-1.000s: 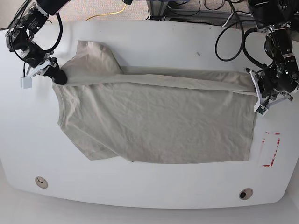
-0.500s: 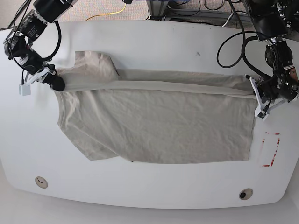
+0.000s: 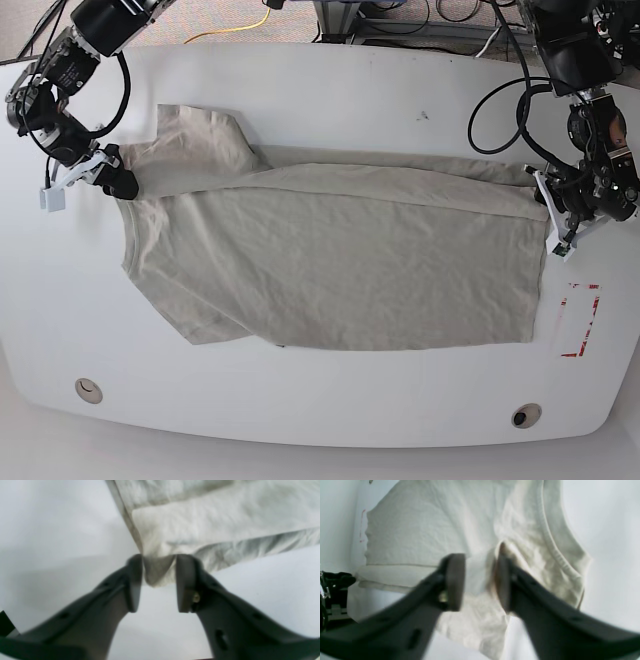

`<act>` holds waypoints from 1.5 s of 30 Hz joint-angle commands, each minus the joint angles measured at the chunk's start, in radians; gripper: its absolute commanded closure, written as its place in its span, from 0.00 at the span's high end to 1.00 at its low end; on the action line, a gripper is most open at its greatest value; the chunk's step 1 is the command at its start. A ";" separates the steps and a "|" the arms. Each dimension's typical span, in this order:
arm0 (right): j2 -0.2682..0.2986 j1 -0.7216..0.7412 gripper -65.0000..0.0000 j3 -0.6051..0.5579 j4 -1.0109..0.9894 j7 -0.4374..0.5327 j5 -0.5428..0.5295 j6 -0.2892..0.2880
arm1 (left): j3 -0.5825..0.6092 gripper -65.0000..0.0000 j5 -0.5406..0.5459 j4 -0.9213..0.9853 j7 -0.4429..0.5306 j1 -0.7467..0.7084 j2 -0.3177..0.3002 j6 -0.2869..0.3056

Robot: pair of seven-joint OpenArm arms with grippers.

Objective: Layout the t-shirt on the table in an organized manner, then fold the t-shirt properly

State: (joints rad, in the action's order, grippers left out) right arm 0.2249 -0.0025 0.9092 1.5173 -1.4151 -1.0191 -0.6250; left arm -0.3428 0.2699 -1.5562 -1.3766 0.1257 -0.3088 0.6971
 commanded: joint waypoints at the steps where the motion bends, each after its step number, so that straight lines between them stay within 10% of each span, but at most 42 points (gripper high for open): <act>1: 0.023 0.020 0.60 0.008 0.016 0.019 -0.020 0.000 | -0.003 0.57 0.001 -0.016 0.007 0.038 -0.020 0.001; 7: 0.067 0.017 0.78 0.003 0.024 0.019 -0.025 -0.005 | -0.002 0.63 0.007 -0.017 0.007 0.091 -0.042 0.001; 45: -0.069 -0.233 0.79 0.003 0.022 0.019 -0.020 -0.006 | -0.011 0.63 0.002 -0.266 0.133 0.027 -0.089 0.001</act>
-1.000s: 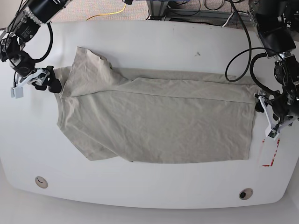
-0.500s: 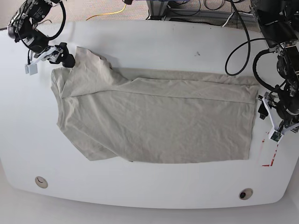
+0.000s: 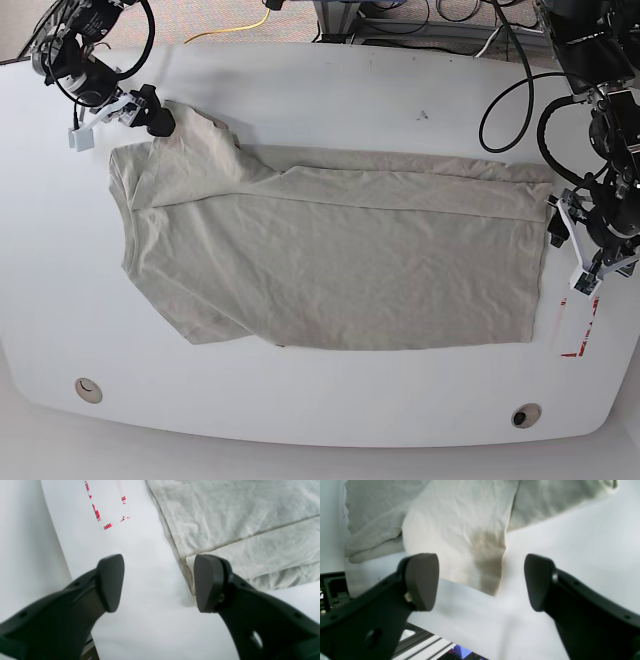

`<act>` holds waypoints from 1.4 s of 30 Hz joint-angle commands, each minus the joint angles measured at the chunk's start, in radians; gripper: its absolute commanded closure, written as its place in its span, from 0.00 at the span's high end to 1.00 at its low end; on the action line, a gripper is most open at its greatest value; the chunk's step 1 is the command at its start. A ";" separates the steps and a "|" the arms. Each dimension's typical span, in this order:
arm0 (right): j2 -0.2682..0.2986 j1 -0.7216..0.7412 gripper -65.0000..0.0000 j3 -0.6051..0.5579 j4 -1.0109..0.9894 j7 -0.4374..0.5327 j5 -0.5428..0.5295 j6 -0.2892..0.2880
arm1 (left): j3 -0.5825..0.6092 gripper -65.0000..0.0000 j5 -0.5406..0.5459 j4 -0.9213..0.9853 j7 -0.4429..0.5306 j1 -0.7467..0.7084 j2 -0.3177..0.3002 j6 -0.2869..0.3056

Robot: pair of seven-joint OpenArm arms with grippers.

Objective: Layout the t-shirt on the table in an organized manner, then fold the t-shirt properly

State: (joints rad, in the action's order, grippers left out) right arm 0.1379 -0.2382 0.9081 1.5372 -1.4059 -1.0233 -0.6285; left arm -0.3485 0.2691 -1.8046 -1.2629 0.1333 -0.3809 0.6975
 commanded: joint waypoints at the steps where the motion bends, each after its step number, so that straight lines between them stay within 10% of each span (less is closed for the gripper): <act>1: 0.018 0.003 0.79 0.004 0.000 0.010 -0.016 -0.003 | -0.005 0.63 0.003 -0.017 0.019 0.019 -0.017 0.001; 29: -0.065 0.004 0.77 -0.085 0.001 0.010 -0.019 0.002 | -0.005 0.63 0.003 -0.016 0.019 0.019 -0.017 0.001; 38: -0.059 0.026 0.10 -0.086 0.001 0.010 -0.018 0.000 | -0.005 0.63 0.003 -0.016 0.019 0.007 -0.017 0.001; 42: -0.059 0.035 0.04 -0.109 0.001 0.010 -0.021 -0.001 | -0.005 0.63 0.003 -0.016 0.019 0.006 -0.017 0.001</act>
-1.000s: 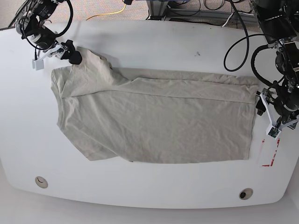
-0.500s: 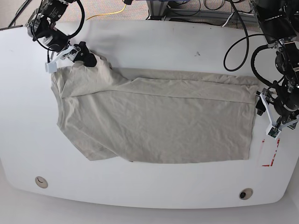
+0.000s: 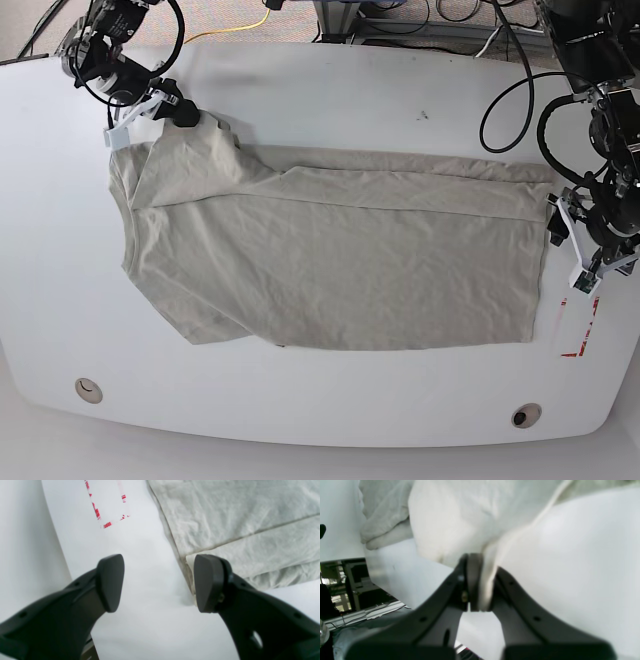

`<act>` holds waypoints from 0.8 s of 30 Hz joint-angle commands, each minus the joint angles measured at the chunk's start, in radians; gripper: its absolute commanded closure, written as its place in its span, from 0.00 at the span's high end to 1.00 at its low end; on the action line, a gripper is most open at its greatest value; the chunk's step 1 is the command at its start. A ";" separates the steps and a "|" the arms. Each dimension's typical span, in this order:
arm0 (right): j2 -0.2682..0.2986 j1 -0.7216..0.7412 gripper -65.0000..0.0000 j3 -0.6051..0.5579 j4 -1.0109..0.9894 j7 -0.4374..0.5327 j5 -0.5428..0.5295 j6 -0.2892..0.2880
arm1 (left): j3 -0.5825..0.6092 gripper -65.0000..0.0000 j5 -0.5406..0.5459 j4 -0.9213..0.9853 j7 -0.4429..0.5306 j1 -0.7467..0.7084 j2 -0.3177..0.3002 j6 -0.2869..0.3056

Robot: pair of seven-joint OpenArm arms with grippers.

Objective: Layout the t-shirt on the table in an organized manner, then fold the t-shirt properly

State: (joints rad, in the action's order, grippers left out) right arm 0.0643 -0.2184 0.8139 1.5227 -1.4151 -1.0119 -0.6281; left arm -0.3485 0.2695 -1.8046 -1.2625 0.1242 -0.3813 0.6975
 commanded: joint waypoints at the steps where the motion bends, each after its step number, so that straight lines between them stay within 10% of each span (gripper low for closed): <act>1: 0.015 0.024 0.04 -0.028 0.017 0.019 -0.034 -0.002 | -0.004 0.63 0.003 -0.016 0.019 0.015 -0.017 0.001; 24: -0.001 0.273 0.05 -0.110 0.063 0.019 -0.089 -0.002 | 0.001 0.63 0.001 -0.014 0.017 -0.025 -0.017 0.001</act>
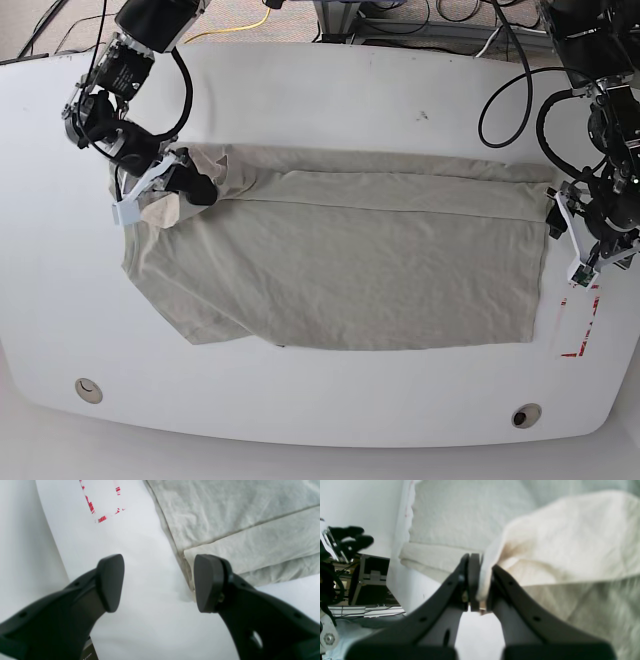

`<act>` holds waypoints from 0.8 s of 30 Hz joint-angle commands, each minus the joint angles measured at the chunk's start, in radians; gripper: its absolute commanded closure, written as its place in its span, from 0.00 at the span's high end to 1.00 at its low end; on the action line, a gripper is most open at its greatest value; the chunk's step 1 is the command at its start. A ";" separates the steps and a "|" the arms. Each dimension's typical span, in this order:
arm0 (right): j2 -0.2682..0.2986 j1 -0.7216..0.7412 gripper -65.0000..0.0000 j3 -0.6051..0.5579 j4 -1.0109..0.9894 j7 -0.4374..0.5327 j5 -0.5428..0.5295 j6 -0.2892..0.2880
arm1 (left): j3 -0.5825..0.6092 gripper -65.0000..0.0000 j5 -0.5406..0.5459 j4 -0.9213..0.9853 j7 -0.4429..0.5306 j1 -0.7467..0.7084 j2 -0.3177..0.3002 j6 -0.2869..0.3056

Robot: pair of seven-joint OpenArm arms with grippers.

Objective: Layout the t-shirt on the table in an organized manner, then fold the t-shirt properly

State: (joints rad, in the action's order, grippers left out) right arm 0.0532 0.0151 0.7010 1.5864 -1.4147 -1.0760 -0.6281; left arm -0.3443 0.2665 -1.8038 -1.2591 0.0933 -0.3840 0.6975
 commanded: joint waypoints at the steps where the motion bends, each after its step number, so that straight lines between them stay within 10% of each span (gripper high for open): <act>1: 0.010 0.064 0.05 0.003 -0.021 0.018 -0.025 -0.002 | -0.003 0.63 0.004 -0.015 0.014 0.004 -0.014 0.001; 15: 0.050 0.231 0.08 -0.042 -0.268 0.050 -0.023 0.000 | -0.003 0.63 0.004 -0.015 0.011 -0.022 -0.014 0.001; 24: 0.109 0.260 0.56 -0.171 -0.330 0.170 -0.023 0.004 | -0.005 0.63 0.004 -0.018 0.011 -0.042 -0.014 0.001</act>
State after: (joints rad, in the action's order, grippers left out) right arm 0.1318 0.2520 0.5507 1.2407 -1.2690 -1.0706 -0.6235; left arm -0.3431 0.2699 -1.8038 -1.2591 0.0406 -0.3828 0.6975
